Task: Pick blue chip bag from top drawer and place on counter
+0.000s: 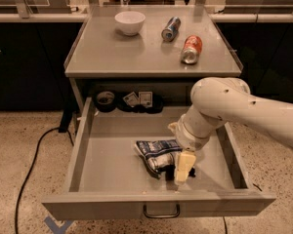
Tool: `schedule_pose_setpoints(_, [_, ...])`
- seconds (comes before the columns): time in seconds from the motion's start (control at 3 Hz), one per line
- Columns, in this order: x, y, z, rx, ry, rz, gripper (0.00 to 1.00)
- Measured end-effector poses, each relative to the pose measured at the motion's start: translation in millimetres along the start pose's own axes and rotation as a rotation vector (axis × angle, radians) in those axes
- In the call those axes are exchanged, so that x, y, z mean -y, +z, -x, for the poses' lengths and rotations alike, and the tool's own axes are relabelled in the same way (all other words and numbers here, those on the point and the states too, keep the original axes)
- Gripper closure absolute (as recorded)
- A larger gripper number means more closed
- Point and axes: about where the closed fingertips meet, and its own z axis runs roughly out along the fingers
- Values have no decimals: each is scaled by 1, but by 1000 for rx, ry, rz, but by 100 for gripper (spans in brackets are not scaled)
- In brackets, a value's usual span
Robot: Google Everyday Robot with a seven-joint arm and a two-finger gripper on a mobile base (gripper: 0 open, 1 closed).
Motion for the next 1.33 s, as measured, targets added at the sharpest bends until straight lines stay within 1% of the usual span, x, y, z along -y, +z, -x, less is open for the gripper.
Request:
schedule_pose_setpoints(0.33, [25,16,-1,-33,-7,-30,0])
schedule_pose_setpoints(0.67, [25,24,-4,-34,2,-20,0])
schedule_pose_setpoints(1.0, [19,35,-6,-16,20,4,0])
schedule_pose_setpoints(1.33, [17,43,-6,-10,26,20,0])
